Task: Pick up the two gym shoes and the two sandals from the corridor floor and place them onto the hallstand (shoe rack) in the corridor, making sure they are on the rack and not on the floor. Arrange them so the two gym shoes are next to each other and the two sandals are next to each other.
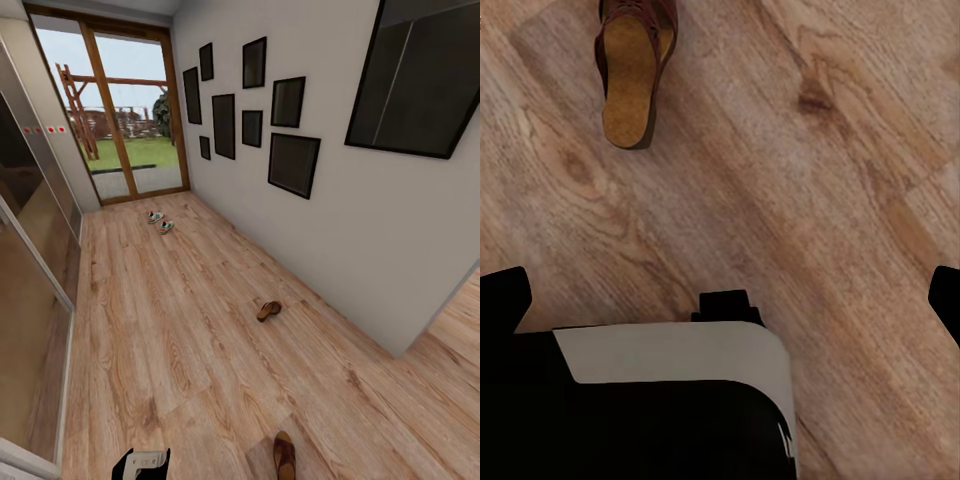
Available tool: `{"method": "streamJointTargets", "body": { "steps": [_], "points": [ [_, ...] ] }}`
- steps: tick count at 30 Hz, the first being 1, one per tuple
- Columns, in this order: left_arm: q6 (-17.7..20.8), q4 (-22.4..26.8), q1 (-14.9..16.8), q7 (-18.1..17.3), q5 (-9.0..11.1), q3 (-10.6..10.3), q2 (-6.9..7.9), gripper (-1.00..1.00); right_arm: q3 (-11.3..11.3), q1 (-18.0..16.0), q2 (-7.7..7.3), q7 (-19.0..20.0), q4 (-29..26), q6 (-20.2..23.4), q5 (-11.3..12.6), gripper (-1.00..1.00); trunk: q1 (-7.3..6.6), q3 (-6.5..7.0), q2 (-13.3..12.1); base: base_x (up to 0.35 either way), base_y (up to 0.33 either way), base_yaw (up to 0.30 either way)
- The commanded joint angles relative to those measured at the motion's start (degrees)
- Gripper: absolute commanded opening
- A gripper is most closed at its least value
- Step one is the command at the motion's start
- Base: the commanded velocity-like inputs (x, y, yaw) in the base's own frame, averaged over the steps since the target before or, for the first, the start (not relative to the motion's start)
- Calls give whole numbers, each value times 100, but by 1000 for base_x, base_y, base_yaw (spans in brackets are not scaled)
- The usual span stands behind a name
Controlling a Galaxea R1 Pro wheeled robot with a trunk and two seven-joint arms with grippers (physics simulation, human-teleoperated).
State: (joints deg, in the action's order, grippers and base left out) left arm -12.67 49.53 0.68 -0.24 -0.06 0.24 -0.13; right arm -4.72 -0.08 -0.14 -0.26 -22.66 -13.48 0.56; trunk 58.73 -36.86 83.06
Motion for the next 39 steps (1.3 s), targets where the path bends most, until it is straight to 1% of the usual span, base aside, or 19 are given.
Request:
{"method": "streamJointTargets", "body": {
  "steps": [1, 5, 10, 12, 13, 15, 16, 18, 19, 21, 22, 23, 26, 27, 28, 30, 33, 35, 39],
  "points": [
    [-16, 6, 2, -2, -6, 3, 2, 100, -5, -1, 0, -5, 0, -15, 0, 100, 0, -4, 2, -2, 0, 0],
    [-9, 22, 36, 1, -10, 8, 9, 100, -3, -1, 2, -14, -41, 40, -9, 100, 0, -4, 2, 0, 0, 0],
    [12, 48, 339, 10, -8, 11, 11, 100, 1, -12, 4, -20, -189, 119, -35, 100, 0, -4, 2, 0, 0, 0],
    [27, 52, 556, 12, -6, 11, 12, 100, 3, -58, 9, -23, -281, 311, -47, 100, 0, -4, 2, 0, 0, 0],
    [46, 48, 960, 16, 6, 11, 11, 100, 5, -347, 12, -26, -594, 1165, -59, 100, 0, -4, 2, 0, 0, 0],
    [52, 44, 1139, 19, 9, 11, 9, 100, 5, -475, 13, -26, -807, 1611, -61, 100, 0, -4, 2, 0, 0, 0],
    [91, 42, 1315, 21, 11, 11, 7, 100, 5, -619, 13, -26, -1059, 2061, -62, 100, 0, -4, 2, 0, 0, 0],
    [246, 44, 1479, 19, 13, 11, 6, 100, 6, -753, 13, -24, -1326, 2490, -61, 100, 0, -4, 2, 0, 0, 0],
    [549, 46, 1637, 16, 13, 11, 6, 100, 6, -857, 13, -22, -1607, 2883, -58, 100, 0, -4, 2, 0, 0, 0],
    [946, 49, 1796, 4, 12, 11, 10, 100, 7, -934, 14, -19, -1903, 3218, -46, 100, 0, -4, 2, 0, 0, 0],
    [1329, 57, 1944, -5, 10, 11, 14, 100, 13, -984, 12, -15, -2218, 3469, -34, 100, 0, -4, 2, 0, 0, 0],
    [1478, 64, 2011, -8, 9, 11, 16, 100, 17, -1002, 12, -14, -2376, 3567, -29, 100, 0, -4, 2, 0, 0, 0],
    [1822, 121, 2189, -20, 7, 7, 18, 100, 31, -1044, 8, -11, -2870, 3798, -22, 100, 0, -4, 2, 0, 0, 0],
    [1867, 129, 2214, -22, 7, 4, 17, 100, 33, -1050, 7, -11, -2945, 3830, -20, 100, 0, -4, 2, 0, 0, 0],
    [1832, 162, 2246, 2, -23, -29, -16, 100, 56, -1062, 41, 22, -2913, 3795, 13, 100, 0, -4, 2, 0, 0, 0],
    [1768, 227, 2281, -16, -27, -84, -10, 100, 52, -1029, 100, 31, -2980, 3731, 82, 100, 0, -4, 2, 0, 0, 0],
    [1692, 324, 2279, -19, -28, -69, -6, 100, 51, -1026, 90, 28, -2996, 3634, 180, 100, 0, -4, 2, 0, 0, 0],
    [1719, 331, 2281, -28, -28, -43, -4, 100, 46, -1021, 70, 15, -3049, 3570, 111, 100, 0, -4, 2, 0, 0, 0],
    [1689, 388, 2338, -36, -29, -20, -2, 100, 38, -1020, 52, -11, -3178, 3686, -18, 100, 0, -4, 2, 0, 0, 0]
  ]
}}
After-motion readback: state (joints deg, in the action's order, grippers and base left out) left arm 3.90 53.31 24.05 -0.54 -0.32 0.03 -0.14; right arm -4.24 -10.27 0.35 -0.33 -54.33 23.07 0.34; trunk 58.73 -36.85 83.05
